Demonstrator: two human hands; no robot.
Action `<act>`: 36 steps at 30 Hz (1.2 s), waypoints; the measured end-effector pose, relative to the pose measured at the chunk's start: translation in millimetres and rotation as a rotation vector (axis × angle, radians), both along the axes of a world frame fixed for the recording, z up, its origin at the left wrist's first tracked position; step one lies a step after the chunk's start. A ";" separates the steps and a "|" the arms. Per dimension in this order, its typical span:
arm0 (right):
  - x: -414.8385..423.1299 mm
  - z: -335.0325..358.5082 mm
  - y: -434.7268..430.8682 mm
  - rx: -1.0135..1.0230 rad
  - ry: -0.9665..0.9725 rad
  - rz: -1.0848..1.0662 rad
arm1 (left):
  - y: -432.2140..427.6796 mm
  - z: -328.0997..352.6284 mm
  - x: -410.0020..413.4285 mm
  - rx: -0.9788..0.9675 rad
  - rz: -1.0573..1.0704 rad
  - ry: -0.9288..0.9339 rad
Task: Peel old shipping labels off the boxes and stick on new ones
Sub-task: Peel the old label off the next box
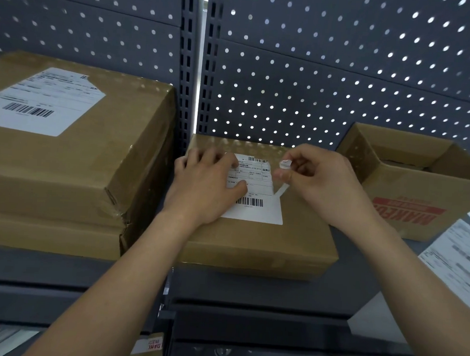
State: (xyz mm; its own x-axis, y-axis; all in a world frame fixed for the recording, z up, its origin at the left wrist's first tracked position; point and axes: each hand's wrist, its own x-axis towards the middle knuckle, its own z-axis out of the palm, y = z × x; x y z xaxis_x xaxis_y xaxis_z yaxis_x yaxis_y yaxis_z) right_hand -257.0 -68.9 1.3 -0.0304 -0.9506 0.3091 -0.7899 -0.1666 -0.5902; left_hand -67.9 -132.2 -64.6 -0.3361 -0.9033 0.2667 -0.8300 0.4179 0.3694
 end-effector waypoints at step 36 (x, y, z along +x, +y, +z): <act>-7.6 -4.3 12.7 -0.085 -0.164 0.052 | 15.4 23.4 10.4 0.096 -0.074 0.009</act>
State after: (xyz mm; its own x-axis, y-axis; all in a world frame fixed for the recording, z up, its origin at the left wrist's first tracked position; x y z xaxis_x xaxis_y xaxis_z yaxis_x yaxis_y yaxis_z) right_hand -264.6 -56.2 -3.0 -0.0383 -0.9229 0.3831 -0.6735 -0.2594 -0.6922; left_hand -57.5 -116.8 -41.2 -0.4005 -0.8978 0.1831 -0.7950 0.4399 0.4177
